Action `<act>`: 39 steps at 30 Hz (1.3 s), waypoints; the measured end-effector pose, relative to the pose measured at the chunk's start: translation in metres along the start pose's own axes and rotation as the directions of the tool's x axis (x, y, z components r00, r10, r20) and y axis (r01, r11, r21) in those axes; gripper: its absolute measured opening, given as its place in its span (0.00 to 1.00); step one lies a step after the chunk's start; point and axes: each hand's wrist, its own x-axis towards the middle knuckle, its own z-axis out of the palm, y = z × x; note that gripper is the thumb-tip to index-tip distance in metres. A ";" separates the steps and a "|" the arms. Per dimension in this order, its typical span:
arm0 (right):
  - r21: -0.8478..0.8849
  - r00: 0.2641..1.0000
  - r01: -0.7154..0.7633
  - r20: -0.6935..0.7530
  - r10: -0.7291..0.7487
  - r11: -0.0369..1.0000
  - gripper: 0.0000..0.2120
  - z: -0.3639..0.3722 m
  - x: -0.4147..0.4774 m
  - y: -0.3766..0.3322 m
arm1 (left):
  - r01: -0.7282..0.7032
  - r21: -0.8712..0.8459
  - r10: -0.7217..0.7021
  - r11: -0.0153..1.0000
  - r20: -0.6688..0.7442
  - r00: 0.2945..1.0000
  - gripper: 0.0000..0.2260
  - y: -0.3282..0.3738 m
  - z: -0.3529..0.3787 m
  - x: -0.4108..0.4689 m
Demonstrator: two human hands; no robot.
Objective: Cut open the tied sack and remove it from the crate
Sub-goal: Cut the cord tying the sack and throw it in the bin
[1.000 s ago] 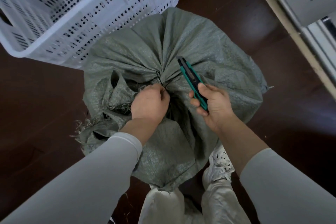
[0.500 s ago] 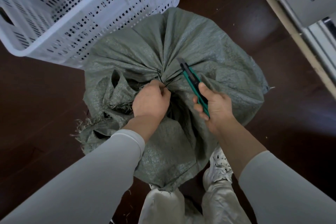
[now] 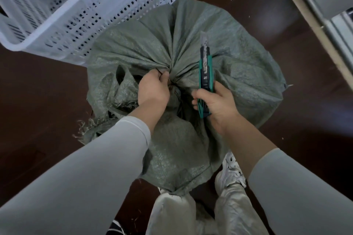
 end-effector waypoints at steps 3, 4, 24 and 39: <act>-0.164 0.996 0.065 -0.047 -0.074 0.984 0.09 0.009 0.007 0.002 | 0.009 0.029 -0.008 1.000 -0.047 0.999 0.16 -0.003 -0.005 -0.009; -0.203 0.994 0.067 -0.074 -0.083 0.977 0.10 0.012 0.012 0.003 | 0.013 0.040 -0.011 0.999 -0.051 0.999 0.16 -0.004 -0.006 -0.013; -0.194 0.992 -0.072 -0.117 0.050 0.978 0.12 0.042 0.015 -0.022 | -0.537 0.493 0.510 0.685 0.203 0.836 0.38 0.011 -0.014 -0.060; -0.098 0.995 -0.061 0.072 0.068 0.993 0.17 0.025 0.001 -0.043 | -0.094 0.271 0.001 0.958 0.324 0.946 0.23 -0.016 -0.033 -0.038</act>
